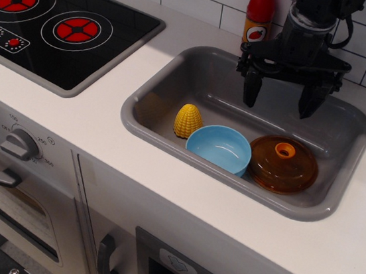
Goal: Put corn in bowl sink
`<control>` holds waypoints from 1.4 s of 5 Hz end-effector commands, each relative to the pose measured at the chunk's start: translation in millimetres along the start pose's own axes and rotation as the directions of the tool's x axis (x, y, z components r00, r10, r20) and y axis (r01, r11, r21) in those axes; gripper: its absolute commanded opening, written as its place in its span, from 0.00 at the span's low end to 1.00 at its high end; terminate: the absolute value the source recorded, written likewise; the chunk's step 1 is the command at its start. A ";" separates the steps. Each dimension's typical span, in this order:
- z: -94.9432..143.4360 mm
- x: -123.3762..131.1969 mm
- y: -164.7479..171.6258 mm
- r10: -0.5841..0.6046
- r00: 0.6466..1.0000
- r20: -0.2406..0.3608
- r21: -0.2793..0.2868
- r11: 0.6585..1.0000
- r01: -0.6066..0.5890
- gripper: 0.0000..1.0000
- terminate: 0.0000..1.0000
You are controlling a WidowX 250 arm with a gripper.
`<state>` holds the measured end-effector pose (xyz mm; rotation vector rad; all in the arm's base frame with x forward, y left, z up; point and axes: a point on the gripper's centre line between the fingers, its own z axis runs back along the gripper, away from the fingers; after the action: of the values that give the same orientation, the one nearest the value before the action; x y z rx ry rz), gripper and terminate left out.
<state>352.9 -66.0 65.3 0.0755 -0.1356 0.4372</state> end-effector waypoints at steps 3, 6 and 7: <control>1.9 20.5 38.6 0.362 0.931 0.043 -0.065 0.931 -0.359 1.00 0.00; -21.9 50.0 84.6 0.544 0.839 0.034 -0.059 0.839 -0.541 1.00 0.00; -30.8 49.5 90.5 0.556 0.830 0.042 -0.056 0.831 -0.553 1.00 0.00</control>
<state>359.5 38.0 34.2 0.0188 -0.1875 1.0224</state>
